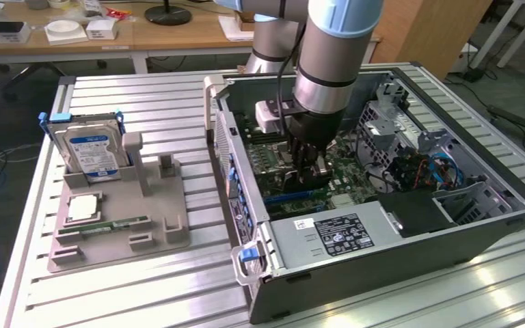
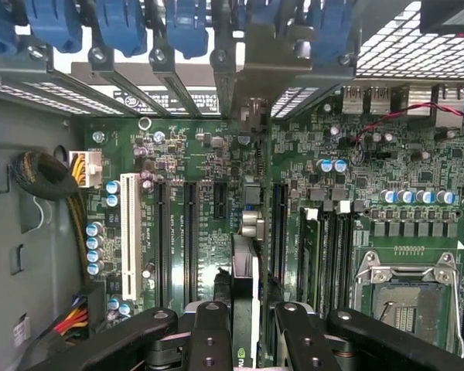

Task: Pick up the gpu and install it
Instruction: 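Insert the gpu into the slot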

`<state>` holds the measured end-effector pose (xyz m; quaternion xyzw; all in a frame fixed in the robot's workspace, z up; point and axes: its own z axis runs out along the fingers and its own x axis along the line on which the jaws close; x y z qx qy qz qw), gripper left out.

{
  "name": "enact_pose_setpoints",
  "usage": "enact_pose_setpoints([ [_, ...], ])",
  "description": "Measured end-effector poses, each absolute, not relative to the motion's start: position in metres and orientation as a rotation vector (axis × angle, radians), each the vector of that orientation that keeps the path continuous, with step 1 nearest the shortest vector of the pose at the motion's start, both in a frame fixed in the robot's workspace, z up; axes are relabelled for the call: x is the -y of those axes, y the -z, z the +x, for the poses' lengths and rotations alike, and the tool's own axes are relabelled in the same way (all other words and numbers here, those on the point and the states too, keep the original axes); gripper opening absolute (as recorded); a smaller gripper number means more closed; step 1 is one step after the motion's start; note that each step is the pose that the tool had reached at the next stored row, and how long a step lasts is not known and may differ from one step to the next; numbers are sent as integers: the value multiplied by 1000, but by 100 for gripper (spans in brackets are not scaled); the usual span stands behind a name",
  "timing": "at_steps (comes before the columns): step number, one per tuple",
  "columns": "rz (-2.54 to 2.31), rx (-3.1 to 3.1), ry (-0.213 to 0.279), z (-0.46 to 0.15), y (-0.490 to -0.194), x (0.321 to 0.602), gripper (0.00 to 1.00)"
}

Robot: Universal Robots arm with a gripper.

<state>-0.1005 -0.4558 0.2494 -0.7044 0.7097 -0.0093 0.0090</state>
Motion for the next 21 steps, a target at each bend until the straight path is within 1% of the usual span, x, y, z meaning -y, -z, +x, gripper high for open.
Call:
enact_pose_setpoints([
  [21, -2196, -2213, 38, -105, -249, 456, 27],
])
